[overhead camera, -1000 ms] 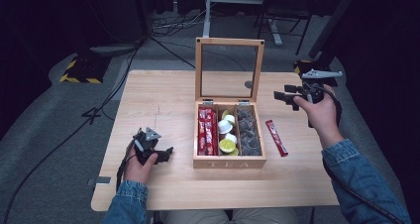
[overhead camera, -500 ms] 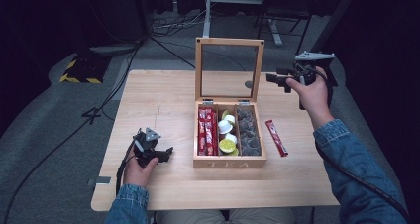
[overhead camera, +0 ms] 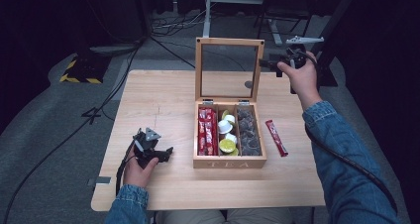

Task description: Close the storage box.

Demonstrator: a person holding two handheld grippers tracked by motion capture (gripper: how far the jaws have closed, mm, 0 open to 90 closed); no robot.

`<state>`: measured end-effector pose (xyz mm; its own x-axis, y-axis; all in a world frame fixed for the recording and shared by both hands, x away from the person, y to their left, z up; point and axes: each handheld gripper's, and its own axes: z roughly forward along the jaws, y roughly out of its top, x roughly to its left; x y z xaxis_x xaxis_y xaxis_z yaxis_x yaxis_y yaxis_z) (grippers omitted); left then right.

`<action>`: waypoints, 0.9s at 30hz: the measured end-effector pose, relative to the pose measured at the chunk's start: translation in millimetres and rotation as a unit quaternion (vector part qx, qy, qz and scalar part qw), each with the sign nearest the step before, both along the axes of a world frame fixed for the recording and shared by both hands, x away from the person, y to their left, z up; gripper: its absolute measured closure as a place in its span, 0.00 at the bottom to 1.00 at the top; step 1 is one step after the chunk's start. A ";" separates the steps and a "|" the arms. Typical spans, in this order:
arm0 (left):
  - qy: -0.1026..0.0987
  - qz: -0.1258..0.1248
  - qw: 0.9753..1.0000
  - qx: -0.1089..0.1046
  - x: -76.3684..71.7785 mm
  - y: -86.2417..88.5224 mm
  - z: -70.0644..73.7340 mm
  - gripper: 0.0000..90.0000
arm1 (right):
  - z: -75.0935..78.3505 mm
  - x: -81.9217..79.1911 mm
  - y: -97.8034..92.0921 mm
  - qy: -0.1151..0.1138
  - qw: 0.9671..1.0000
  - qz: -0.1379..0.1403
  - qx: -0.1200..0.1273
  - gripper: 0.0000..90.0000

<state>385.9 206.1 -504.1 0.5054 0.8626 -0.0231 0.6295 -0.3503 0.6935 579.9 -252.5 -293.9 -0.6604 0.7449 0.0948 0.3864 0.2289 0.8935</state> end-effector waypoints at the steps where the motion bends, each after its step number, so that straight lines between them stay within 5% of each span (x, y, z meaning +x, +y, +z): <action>1: 0.000 -0.001 1.000 0.001 0.0 0.1 0.1 0.17 | -0.2 3.5 1.0 0.001 1.000 -0.002 -0.002 0.42; 15: 0.001 -0.002 1.000 0.000 0.1 0.2 0.2 0.17 | -6.3 40.4 10.6 0.004 1.000 -0.004 -0.008 0.42; 27: 0.001 -0.002 1.000 0.000 0.0 0.2 0.2 0.17 | -18.3 52.6 25.6 0.019 1.000 0.007 -0.004 0.43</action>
